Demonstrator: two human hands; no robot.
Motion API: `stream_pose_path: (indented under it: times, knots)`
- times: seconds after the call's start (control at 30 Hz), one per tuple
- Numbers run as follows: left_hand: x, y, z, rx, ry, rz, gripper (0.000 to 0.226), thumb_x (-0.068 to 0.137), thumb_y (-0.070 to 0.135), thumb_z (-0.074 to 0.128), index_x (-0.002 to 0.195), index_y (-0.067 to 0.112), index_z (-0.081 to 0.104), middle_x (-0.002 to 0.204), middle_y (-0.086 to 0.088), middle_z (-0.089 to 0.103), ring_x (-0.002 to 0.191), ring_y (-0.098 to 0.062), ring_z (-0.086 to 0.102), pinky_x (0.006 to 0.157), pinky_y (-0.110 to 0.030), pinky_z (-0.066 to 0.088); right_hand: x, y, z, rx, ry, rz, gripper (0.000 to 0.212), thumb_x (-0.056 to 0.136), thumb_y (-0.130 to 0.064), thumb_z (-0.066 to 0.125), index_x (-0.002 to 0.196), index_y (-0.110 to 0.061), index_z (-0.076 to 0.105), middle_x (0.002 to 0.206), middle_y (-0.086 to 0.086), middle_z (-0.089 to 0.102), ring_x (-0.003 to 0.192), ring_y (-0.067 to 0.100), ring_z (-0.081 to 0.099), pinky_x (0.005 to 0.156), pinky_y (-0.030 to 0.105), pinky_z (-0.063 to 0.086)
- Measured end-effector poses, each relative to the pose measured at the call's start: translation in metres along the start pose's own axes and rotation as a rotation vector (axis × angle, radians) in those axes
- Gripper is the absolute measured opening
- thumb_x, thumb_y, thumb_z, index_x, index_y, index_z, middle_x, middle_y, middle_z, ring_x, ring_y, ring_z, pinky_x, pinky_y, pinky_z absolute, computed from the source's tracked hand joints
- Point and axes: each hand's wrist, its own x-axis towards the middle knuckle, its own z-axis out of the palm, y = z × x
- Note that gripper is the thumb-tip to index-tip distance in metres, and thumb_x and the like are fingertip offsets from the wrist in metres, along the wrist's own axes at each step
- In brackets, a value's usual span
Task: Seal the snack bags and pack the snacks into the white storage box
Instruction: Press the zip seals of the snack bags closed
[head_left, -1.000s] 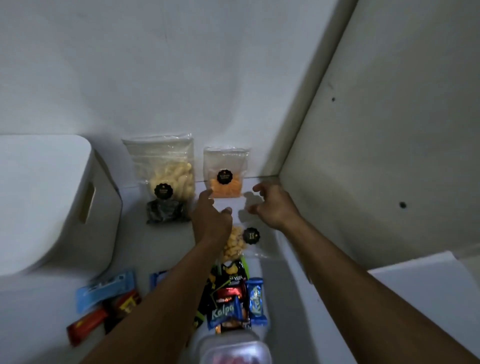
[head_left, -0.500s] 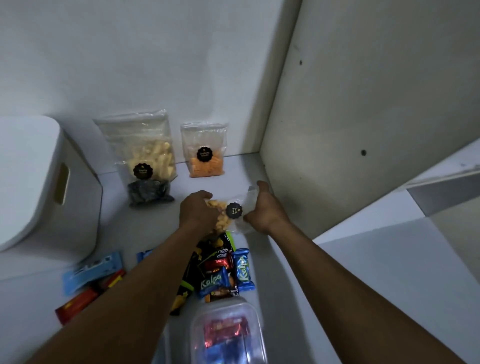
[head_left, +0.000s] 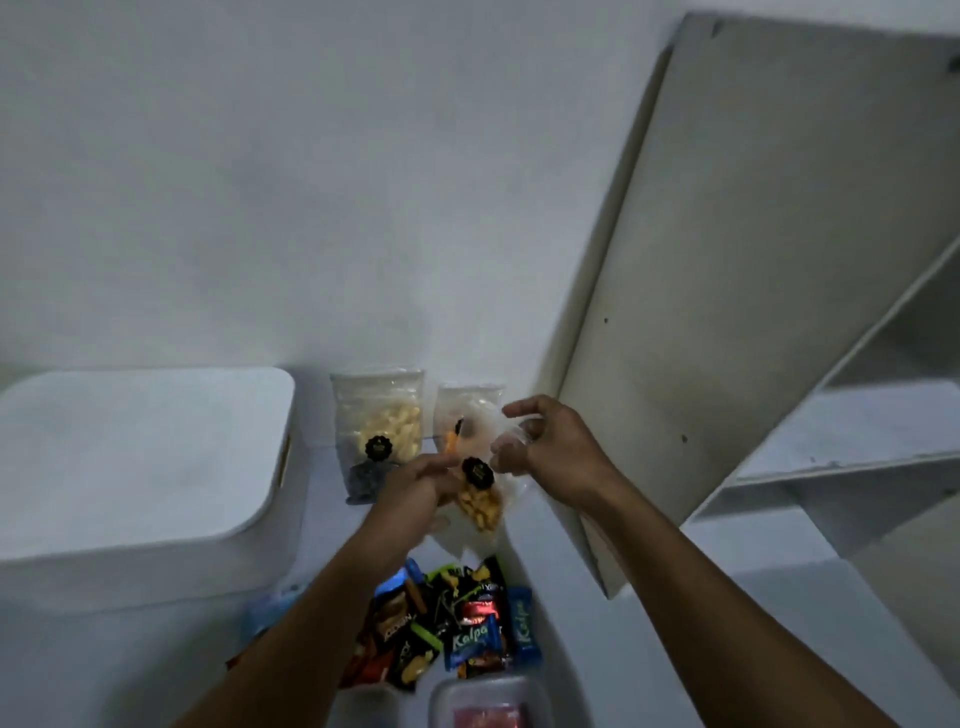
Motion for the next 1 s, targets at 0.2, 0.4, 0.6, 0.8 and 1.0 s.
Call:
stream_pose_path:
  times: [0.2, 0.4, 0.6, 0.8, 1.0]
  knots:
    - [-0.067, 0.078, -0.026, 0.046, 0.093, 0.385, 0.019, 0.092, 0.018, 0.066, 0.107, 0.027, 0.072, 0.103, 0.009, 0.073, 0.094, -0.008, 0.066, 0.069, -0.019, 0.046, -0.043, -0.099, -0.009, -0.200, -0.054, -0.197, 0.038, 0.068, 0.007, 0.084, 0.100, -0.004, 0.067, 0.088, 0.006, 0.077, 0.078, 0.013, 0.073, 0.070, 0.021, 0.058]
    - [-0.128, 0.146, -0.046, 0.092, 0.150, 0.628, 0.012, 0.091, 0.020, 0.069, 0.102, 0.021, 0.073, 0.098, 0.010, 0.074, 0.089, 0.007, 0.065, 0.071, -0.004, 0.047, -0.086, -0.171, -0.016, -0.199, -0.051, -0.315, 0.030, 0.073, 0.007, 0.081, 0.098, 0.001, 0.067, 0.090, 0.015, 0.076, 0.081, 0.023, 0.076, 0.078, 0.032, 0.062]
    - [-0.171, 0.194, -0.052, -0.092, 0.130, 0.686, 0.006, 0.091, 0.008, 0.066, 0.090, 0.006, 0.071, 0.092, -0.010, 0.075, 0.090, -0.027, 0.073, 0.079, -0.039, 0.061, -0.112, -0.214, -0.026, -0.022, 0.006, -0.392, 0.025, 0.074, 0.002, 0.082, 0.095, 0.002, 0.068, 0.086, 0.012, 0.076, 0.078, 0.018, 0.073, 0.072, 0.032, 0.062]
    - [-0.210, 0.239, -0.051, -0.090, 0.102, 0.760, 0.009, 0.094, 0.013, 0.064, 0.099, 0.009, 0.071, 0.089, -0.009, 0.075, 0.081, -0.023, 0.072, 0.067, -0.035, 0.061, -0.128, -0.252, -0.038, 0.130, -0.019, -0.460, 0.023, 0.077, 0.000, 0.080, 0.096, 0.005, 0.069, 0.084, 0.011, 0.073, 0.078, 0.018, 0.072, 0.071, 0.030, 0.060]
    - [-0.234, 0.261, -0.041, -0.107, 0.129, 0.821, 0.010, 0.095, 0.012, 0.062, 0.096, 0.006, 0.071, 0.089, -0.013, 0.074, 0.078, -0.021, 0.074, 0.058, -0.027, 0.055, -0.139, -0.276, -0.051, 0.230, -0.062, -0.528, 0.014, 0.085, -0.003, 0.074, 0.098, 0.004, 0.071, 0.090, 0.016, 0.075, 0.079, 0.020, 0.072, 0.074, 0.033, 0.061]
